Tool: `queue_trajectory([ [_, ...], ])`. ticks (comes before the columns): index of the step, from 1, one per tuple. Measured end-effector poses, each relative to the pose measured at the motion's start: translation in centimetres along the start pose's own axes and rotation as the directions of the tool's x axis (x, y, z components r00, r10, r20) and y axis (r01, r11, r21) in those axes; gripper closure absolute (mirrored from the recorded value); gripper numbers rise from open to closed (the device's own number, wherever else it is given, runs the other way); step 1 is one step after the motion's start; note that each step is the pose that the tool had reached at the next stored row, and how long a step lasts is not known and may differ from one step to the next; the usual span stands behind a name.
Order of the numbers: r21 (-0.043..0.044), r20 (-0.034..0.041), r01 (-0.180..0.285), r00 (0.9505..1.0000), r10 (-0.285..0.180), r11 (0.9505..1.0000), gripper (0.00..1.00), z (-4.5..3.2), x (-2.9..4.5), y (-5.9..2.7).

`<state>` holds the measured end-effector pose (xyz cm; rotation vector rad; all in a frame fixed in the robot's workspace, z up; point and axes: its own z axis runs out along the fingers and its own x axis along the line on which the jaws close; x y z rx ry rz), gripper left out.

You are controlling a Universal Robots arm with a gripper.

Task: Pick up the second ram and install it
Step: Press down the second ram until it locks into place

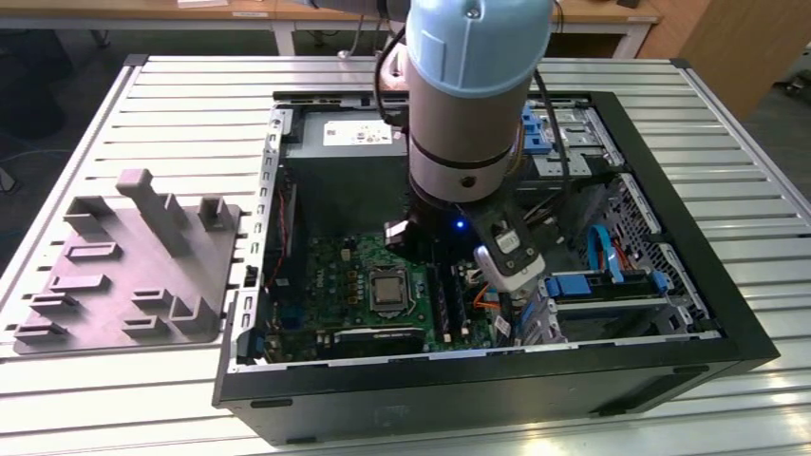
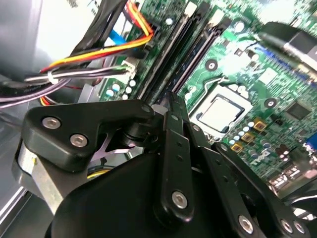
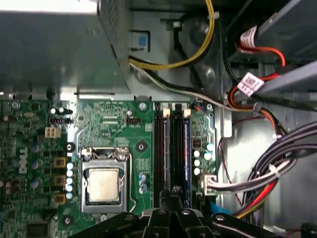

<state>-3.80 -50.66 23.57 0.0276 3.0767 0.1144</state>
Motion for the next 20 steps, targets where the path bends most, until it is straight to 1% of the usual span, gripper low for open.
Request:
queue_trajectory([
  [6,-0.0001,0.0000,0.000,1.0000,0.000,1.0000,0.90,-0.07,-0.02,-1.11],
  [11,0.0000,0.0000,0.000,1.0000,0.000,1.0000,0.90,-0.13,-0.04,-1.84],
  [15,0.0000,0.0000,0.000,1.0000,0.000,1.0000,0.90,-0.12,-0.04,-2.25],
  [20,0.0022,0.0000,0.000,1.0000,0.000,1.0000,0.90,0.23,-0.02,-2.44],
])
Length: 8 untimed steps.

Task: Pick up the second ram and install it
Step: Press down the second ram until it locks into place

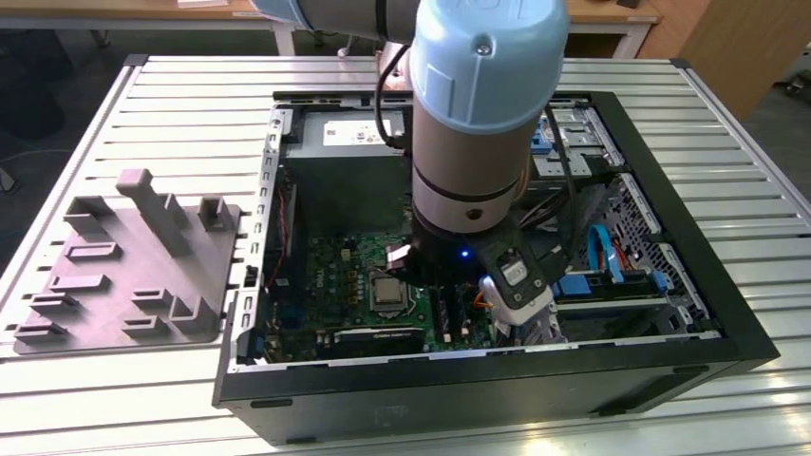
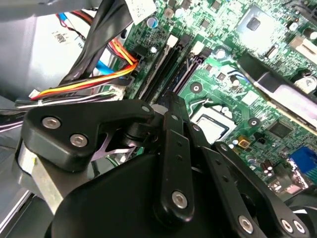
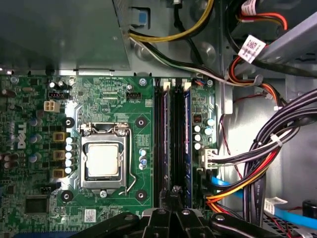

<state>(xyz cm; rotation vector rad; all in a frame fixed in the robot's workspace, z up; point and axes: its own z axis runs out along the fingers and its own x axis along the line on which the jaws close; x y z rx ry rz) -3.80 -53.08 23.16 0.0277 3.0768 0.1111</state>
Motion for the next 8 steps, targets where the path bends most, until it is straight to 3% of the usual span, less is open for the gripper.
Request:
queue_trajectory([
  [8,0.0018,0.0001,0.000,1.0000,0.000,1.0000,0.90,0.26,0.01,-0.52],
])
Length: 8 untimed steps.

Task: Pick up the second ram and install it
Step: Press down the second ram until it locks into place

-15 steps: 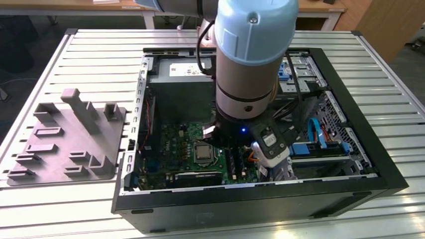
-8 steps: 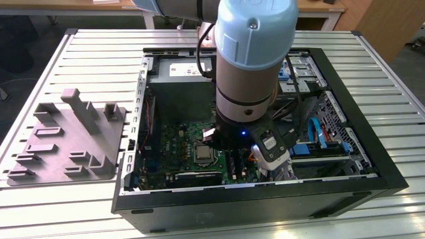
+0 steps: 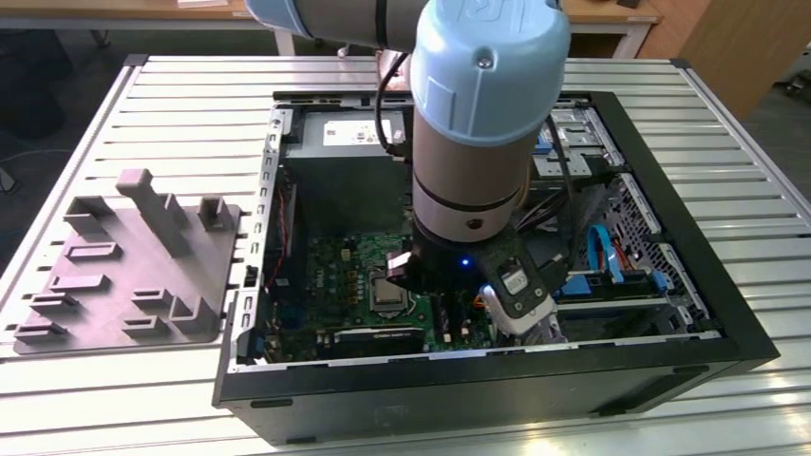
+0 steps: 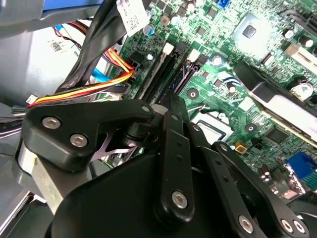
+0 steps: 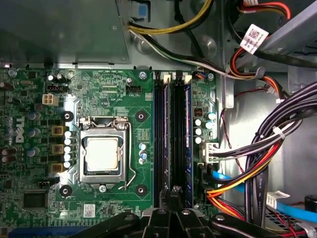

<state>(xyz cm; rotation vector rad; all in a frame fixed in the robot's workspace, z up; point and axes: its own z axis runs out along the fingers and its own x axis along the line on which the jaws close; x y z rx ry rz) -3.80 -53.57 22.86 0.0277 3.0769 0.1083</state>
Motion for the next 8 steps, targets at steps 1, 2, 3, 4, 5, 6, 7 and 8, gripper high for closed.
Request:
queue_trajectory([
  [1,-0.0001,0.0000,0.000,1.0000,0.000,1.0000,0.90,0.05,0.00,-0.01],
  [2,0.0000,0.0001,0.000,1.0000,0.000,1.0000,0.90,0.15,0.01,-0.02],
  [3,-0.0001,0.0001,0.000,1.0000,0.000,1.0000,0.90,0.27,0.02,-0.02],
  [4,-0.0001,0.0001,0.000,1.0000,0.000,1.0000,0.90,0.34,0.02,-0.03],
  [5,0.0001,0.0000,0.000,1.0000,0.000,1.0000,0.90,0.34,0.02,-0.03],
  [6,0.0002,0.0000,0.000,1.0000,0.000,1.0000,0.90,0.34,0.03,-0.03],
  [7,0.0003,0.0000,0.000,1.0000,0.000,1.0000,0.90,0.34,0.03,-0.03],
  [8,0.0001,0.0000,0.000,1.0000,0.000,1.0000,0.90,0.38,0.03,-0.03],
])
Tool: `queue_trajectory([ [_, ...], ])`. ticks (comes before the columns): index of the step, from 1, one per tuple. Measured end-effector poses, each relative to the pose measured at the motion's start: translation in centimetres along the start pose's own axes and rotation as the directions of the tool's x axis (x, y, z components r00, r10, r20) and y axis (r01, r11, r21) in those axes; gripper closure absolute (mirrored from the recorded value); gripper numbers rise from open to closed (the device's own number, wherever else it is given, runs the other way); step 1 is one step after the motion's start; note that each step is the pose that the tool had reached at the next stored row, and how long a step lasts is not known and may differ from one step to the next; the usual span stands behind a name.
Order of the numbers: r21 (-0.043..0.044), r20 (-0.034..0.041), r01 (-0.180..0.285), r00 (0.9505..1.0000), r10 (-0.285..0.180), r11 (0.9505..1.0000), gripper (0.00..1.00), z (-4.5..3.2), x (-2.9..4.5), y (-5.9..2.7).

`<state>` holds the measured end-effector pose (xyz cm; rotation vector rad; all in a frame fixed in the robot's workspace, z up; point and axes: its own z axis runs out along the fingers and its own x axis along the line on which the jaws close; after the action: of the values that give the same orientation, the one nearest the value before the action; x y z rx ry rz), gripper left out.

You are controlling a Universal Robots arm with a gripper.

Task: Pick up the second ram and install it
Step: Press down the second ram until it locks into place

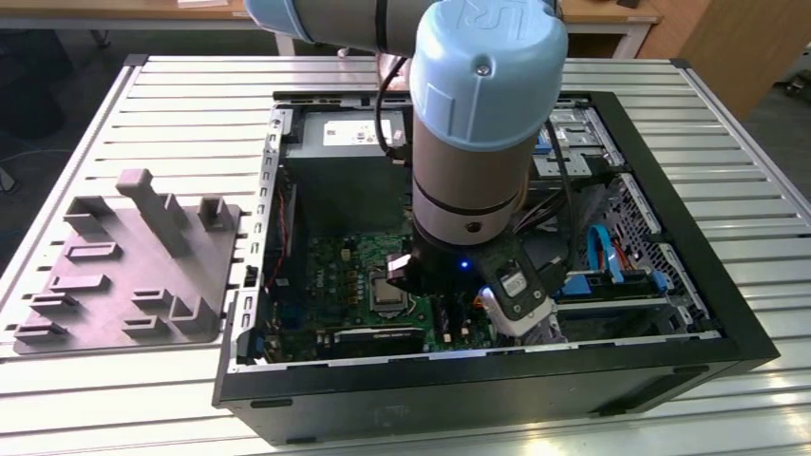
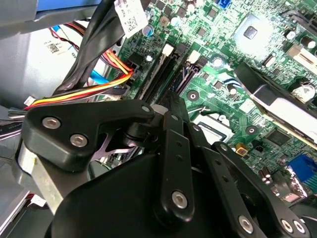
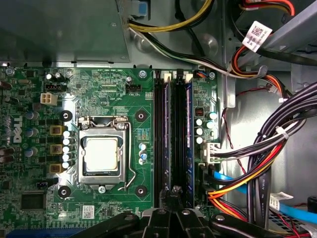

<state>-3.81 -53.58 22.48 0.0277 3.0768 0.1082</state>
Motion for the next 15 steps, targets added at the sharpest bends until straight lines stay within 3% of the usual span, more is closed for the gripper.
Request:
queue_trajectory([
  [15,0.0002,-0.0001,0.000,1.0000,0.000,1.0000,0.90,0.51,0.04,-0.04],
])
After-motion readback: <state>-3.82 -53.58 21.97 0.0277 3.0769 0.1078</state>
